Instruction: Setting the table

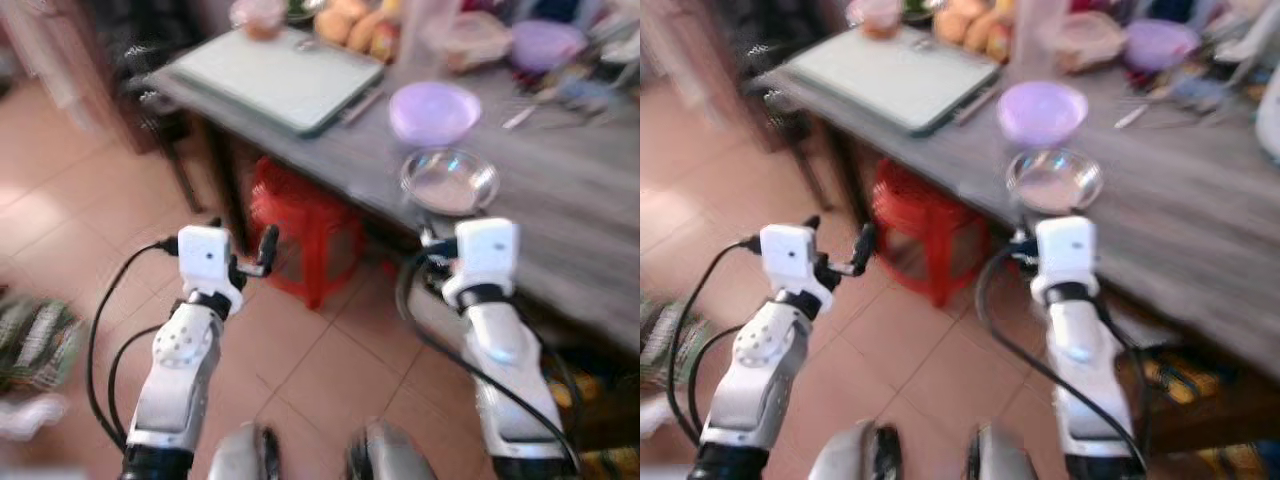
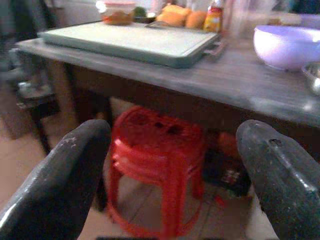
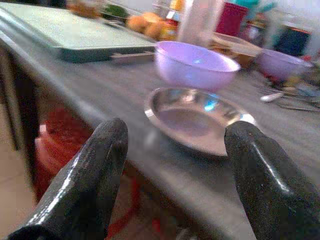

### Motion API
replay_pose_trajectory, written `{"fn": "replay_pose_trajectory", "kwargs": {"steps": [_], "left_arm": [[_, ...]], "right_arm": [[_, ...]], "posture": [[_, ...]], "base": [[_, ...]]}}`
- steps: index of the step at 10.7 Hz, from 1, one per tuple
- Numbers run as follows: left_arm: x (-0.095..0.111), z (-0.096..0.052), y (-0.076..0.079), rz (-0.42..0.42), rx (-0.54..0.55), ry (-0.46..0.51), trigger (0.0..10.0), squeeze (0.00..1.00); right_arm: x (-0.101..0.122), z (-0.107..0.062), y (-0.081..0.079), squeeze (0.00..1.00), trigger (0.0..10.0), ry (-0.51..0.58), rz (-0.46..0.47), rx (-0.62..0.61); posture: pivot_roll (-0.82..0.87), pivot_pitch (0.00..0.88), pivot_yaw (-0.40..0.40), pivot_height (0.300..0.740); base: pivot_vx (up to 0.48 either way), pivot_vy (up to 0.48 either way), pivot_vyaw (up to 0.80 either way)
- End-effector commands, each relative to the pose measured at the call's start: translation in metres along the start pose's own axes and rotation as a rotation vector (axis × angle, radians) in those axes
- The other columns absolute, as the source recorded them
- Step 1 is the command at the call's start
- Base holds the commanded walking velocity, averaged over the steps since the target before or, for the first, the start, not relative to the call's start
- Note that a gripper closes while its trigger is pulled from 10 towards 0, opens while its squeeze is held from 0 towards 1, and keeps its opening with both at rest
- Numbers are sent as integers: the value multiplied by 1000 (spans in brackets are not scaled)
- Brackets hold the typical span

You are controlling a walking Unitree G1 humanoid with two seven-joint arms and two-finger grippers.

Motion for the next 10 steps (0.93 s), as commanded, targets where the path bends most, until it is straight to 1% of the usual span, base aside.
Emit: {"fn": "replay_pose_trajectory", "kwargs": {"steps": [1, 3, 4, 5, 6, 7, 8, 9, 10], "left_arm": [[-1, -1, 3, 1, -8, -5, 10000, 0], [-1, -1, 4, 3, -14, -8, 10000, 0], [-1, 0, 4, 2, -16, -7, 10000, 0], [-1, 1, 4, 2, -17, -7, 10000, 0], [1, 1, 4, 2, -17, -4, 10000, 0], [0, -1, 4, 1, -16, -6, 10000, 0], [-1, -2, 4, 1, -17, -9, 10000, 0], [0, -2, 4, 2, -20, -10, 10000, 0], [0, -1, 5, 2, -24, -12, 10000, 0]], "right_arm": [[-7, -3, 7, 0, 10000, -11, 2, -43], [-10, -4, 7, 0, 10000, -41, 65, -22], [-6, -5, -1, 0, 10000, -30, 119, 54], [-4, -4, 0, 0, 10000, -18, 77, 39], [-7, -4, 4, 0, 10000, -33, 123, 18], [-11, -6, 9, 0, 10000, -51, 90, -7], [-12, -6, 7, 0, 10000, -60, 73, -7], [-12, -4, 3, 0, 10000, -54, 75, 2], [-12, -2, 6, 0, 10000, -56, 121, -55]], "posture": [[-76, 118, 35, 740], [-75, 122, 34, 740], [-76, 127, 35, 740], [-75, 131, 36, 740], [-75, 136, 37, 740], [-72, 143, 38, 740], [-73, 144, 41, 740], [-73, 146, 40, 740], [-73, 149, 42, 740]], "base": [[-285, 0, 0], [-287, 0, 0], [-300, 0, 0], [-300, 0, 0], [-296, 0, 0], [-292, 0, 0], [-292, 0, 0], [-292, 0, 0], [-292, 0, 0]]}}
Point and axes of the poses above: a point about 5 cm out from each wrist's last joint towards the gripper, its own z axis pointing out of the wrist towards the gripper, its own x axis along the axis of the wrist's last joint, y = z × x, the point moved 4 cm from there along z, pointing out of the wrist towards the gripper, and after that the axes turned 3 degrees about z, right-handed, at the moved point
